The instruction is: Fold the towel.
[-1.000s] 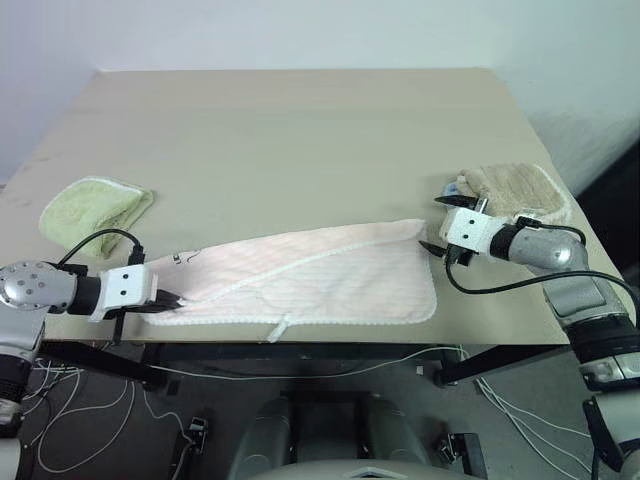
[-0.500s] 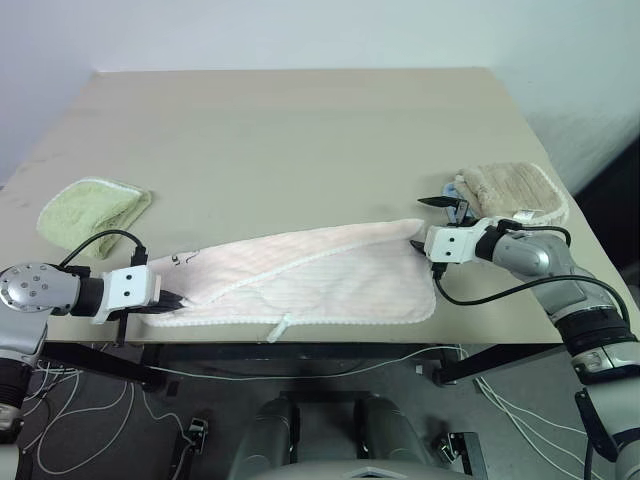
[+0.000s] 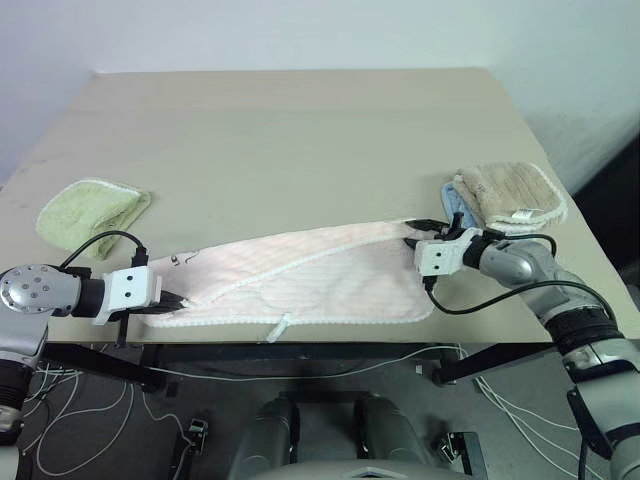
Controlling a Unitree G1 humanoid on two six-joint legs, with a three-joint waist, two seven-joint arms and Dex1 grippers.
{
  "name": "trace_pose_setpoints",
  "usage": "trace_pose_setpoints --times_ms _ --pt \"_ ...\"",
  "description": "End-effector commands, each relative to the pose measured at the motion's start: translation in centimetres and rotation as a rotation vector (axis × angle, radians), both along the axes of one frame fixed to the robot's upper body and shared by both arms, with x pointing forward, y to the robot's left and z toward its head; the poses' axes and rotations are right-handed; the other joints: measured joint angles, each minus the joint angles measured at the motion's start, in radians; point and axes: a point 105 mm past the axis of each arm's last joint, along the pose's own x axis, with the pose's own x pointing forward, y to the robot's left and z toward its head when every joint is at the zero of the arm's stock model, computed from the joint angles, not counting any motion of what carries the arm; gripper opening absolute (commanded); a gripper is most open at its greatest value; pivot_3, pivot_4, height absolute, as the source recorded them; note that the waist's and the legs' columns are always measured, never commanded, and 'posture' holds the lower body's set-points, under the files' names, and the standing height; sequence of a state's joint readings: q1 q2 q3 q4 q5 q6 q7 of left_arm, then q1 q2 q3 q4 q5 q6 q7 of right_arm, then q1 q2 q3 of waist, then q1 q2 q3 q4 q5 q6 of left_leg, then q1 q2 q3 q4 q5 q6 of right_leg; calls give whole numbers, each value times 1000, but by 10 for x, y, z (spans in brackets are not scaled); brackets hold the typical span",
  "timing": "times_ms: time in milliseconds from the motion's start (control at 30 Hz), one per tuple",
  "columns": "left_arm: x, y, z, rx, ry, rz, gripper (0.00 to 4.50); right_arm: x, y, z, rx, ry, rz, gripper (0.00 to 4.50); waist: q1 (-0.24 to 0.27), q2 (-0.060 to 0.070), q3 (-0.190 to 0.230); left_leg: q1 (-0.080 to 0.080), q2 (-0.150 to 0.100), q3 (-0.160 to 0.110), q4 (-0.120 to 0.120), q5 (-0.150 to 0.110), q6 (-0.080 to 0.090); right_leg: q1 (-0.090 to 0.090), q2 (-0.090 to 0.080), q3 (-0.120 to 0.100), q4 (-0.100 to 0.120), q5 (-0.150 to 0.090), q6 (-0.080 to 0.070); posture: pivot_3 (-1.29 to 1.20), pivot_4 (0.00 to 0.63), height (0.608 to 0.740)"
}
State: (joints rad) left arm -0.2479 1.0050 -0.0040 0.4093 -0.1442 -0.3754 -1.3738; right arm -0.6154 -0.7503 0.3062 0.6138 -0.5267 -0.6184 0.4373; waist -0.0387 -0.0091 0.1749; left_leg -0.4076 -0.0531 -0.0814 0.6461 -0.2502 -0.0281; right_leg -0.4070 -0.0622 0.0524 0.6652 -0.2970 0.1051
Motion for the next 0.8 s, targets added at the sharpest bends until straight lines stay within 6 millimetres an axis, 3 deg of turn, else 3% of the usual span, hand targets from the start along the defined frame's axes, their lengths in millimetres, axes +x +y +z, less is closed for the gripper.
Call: trace_pose_setpoints --times_ms 33,400,600,800 --pt "1 -5 6 -16 -26 -14 0 5 4 6 5 -32 9 102 -1 0 0 0 0 0 0 0 0 0 0 0 0 0 0 0 150 740" --pt "0 -2 7 -35 -40 15 0 4 1 12 11 -48 6 45 -3 0 0 0 0 0 0 0 0 1 0 0 0 0 0 0 150 740" --pt "27 8 64 -333 -184 236 0 -2 -10 56 133 -61 -3 45 -2 0 1 0 0 -1 1 0 0 0 0 0 0 0 0 0 150 740" --pt "39 24 114 -512 -313 365 0 -6 -16 107 229 -75 -3 45 -5 0 1 0 0 -1 1 0 0 0 0 0 0 0 0 0 150 740"
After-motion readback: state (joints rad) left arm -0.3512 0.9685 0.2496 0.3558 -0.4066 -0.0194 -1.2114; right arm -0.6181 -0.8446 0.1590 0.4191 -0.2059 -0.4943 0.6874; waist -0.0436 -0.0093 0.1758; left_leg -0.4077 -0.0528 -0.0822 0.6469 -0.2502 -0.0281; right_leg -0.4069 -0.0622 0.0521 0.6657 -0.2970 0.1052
